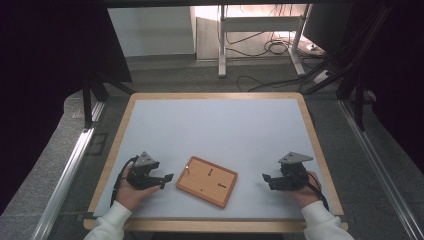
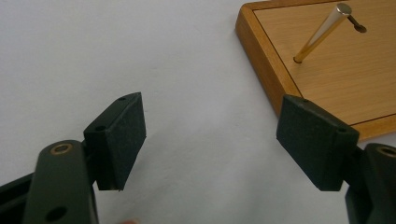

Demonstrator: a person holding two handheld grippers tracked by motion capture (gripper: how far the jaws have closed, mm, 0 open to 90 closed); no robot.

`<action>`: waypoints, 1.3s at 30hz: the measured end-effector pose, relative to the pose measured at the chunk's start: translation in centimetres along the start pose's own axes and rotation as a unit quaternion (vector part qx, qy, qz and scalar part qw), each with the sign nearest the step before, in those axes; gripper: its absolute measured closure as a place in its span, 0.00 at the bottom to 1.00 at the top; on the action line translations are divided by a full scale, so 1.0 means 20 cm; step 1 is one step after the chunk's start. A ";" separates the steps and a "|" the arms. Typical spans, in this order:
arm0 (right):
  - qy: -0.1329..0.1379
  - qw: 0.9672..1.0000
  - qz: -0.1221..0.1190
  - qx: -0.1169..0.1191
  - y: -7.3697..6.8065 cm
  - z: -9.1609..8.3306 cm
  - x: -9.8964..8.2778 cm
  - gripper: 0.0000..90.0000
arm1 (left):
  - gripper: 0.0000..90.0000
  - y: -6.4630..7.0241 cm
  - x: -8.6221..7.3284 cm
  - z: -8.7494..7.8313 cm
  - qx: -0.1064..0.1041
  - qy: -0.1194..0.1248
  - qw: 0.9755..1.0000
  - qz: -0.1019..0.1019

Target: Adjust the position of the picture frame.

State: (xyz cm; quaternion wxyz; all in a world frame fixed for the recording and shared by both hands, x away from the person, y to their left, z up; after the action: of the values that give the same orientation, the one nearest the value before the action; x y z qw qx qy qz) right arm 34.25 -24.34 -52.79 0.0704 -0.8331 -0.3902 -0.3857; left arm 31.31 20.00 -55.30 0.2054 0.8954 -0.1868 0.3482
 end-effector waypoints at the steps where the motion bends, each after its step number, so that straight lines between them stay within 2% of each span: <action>1: 0.002 1.000 -0.001 0.000 0.00 0.00 0.00 0.16 | 0.26 0.00 0.00 0.00 0.001 0.000 1.000 0.001; 5: 0.005 1.000 -0.003 0.000 0.01 -0.01 -0.02 0.16 | 0.27 -0.01 0.02 0.01 0.003 0.005 1.000 -0.002; 9: 0.014 1.000 0.001 0.001 0.01 -0.03 -0.03 0.17 | 0.27 -0.01 0.01 0.01 0.006 -0.002 1.000 0.009; 13: 0.012 1.000 0.003 -0.002 -0.01 -0.05 -0.03 0.17 | 0.27 0.00 0.02 0.01 -0.003 -0.003 1.000 0.006; 16: 0.010 1.000 0.007 -0.006 -0.02 -0.07 -0.04 0.18 | 0.27 0.00 0.02 0.01 -0.006 -0.003 1.000 0.012; 23: 0.007 1.000 0.005 0.001 -0.02 -0.04 -0.05 0.19 | 0.27 0.01 0.03 0.01 -0.011 -0.002 1.000 0.012; 28: 0.008 1.000 0.003 -0.005 -0.01 -0.06 -0.07 0.19 | 0.27 0.03 0.03 -0.02 -0.010 0.004 1.000 0.013; 32: 0.005 1.000 0.002 -0.013 -0.01 -0.07 -0.09 0.19 | 0.27 0.06 0.02 -0.05 -0.017 0.012 1.000 0.015; 35: 0.002 1.000 0.003 -0.018 0.00 -0.07 -0.10 0.19 | 0.27 0.10 0.02 -0.05 -0.030 0.014 0.999 0.024; 39: 0.000 1.000 0.004 -0.024 0.00 -0.08 -0.11 0.19 | 0.27 0.14 0.03 -0.03 -0.034 0.010 0.999 0.037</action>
State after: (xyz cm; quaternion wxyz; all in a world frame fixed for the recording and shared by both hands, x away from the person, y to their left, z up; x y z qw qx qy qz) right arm 32.32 -26.31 -53.19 0.0517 -0.8360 -0.3777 -0.3947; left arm 30.12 17.72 -53.84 0.2244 0.8768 -0.2298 0.3579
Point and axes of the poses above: each handheld gripper's, and its own axes: z roughly forward along the jaws, x roughly out of its top, y roughly to its right, the point moved 3 cm from there along z, roughly forward along the jaws, and after that the axes turned 10 degrees about -z, right-handed, at the moved point
